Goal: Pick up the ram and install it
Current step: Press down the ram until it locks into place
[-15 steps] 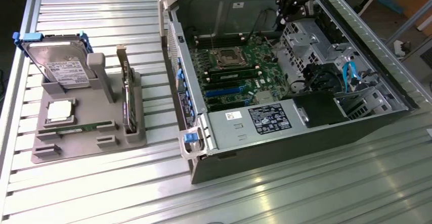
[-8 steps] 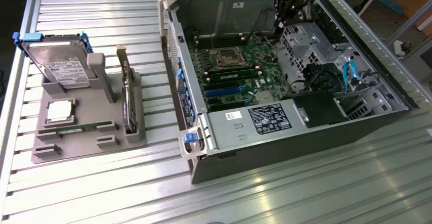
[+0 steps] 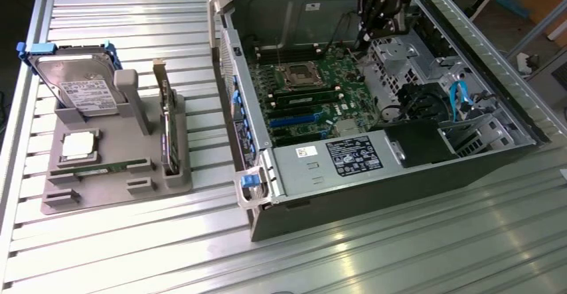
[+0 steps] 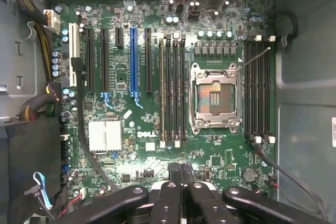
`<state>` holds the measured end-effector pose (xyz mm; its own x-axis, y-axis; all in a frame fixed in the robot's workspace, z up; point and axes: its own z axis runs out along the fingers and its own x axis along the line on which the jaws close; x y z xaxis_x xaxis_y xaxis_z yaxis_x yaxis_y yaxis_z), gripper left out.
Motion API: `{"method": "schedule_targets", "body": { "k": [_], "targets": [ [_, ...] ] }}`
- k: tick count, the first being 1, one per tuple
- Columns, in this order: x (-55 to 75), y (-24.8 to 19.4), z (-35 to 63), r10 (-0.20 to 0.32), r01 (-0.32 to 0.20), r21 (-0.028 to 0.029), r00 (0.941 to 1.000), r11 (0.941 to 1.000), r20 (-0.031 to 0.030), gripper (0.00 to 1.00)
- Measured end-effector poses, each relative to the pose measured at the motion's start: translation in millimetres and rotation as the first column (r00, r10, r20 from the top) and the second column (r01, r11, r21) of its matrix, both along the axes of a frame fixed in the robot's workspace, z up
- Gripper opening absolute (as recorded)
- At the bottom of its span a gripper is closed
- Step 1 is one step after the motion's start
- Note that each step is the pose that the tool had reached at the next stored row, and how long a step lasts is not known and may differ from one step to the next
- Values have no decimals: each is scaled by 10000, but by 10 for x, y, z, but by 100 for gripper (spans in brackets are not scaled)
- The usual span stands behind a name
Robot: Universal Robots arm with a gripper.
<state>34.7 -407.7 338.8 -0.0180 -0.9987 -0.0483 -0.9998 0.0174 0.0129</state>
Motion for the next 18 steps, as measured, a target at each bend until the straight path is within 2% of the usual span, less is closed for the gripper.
{"method": "schedule_targets", "body": {
  "k": [13,18],
  "targets": [
    [0,0,-189,0,0,-20,10000,10000,0,11],
    [0,0,-297,0,0,-42,10000,10000,0,11]
  ]
}}
